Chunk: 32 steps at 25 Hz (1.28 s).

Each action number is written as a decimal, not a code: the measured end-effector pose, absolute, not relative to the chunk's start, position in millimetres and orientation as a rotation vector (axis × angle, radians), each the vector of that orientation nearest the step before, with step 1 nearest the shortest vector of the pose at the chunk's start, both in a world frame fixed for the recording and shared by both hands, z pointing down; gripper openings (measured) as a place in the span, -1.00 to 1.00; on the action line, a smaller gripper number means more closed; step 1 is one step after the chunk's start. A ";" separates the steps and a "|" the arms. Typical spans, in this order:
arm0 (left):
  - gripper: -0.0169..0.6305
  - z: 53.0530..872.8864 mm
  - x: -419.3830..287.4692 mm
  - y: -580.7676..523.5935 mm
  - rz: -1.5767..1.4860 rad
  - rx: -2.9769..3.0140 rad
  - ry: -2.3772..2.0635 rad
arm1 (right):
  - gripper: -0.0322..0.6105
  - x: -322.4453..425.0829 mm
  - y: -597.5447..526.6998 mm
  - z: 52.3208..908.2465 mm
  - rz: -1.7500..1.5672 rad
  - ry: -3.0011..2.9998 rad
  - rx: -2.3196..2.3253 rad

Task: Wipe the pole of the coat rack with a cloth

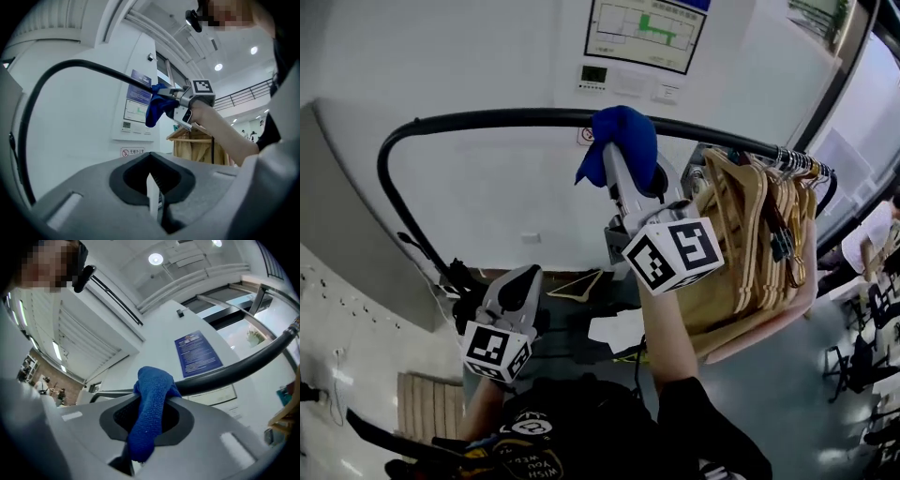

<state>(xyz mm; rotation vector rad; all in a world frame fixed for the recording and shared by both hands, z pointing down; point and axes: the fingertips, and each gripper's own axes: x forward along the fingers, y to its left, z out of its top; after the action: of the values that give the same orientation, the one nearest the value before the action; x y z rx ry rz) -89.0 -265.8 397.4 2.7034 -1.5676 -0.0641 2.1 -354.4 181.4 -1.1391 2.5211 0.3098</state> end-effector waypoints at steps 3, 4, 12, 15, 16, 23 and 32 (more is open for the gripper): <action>-0.93 395.6 -117.9 -256.7 -0.074 2.643 -1.670 | -0.70 -65.1 -346.5 182.0 0.314 2.607 -0.981; -0.93 395.4 -126.7 -252.9 -0.076 2.623 -1.701 | -0.70 -86.0 -344.6 182.6 0.312 2.627 -0.936; -0.93 395.2 -185.0 -230.0 -0.088 2.499 -1.863 | -0.70 -214.4 -341.6 197.3 0.264 2.759 -0.722; -0.93 395.5 -195.3 -225.5 -0.091 2.474 -1.887 | -0.70 -232.5 -343.2 201.3 0.261 2.779 -0.711; -0.93 395.5 -197.2 -224.7 -0.089 2.470 -1.890 | -0.70 -234.3 -342.8 201.3 0.263 2.780 -0.710; -0.93 397.0 -198.3 -226.2 -0.080 2.475 -1.879 | -0.70 -231.8 -339.9 201.1 0.257 2.781 -0.707; -0.93 394.6 -189.7 -234.0 -0.087 2.502 -1.852 | -0.70 -224.2 -335.0 203.1 0.268 2.786 -0.702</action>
<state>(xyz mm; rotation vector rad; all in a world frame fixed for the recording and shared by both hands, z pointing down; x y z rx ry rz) -189.7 -234.0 394.6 2.5025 -1.8523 -0.0873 -224.2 -335.0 203.1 -0.7021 2.7864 0.2680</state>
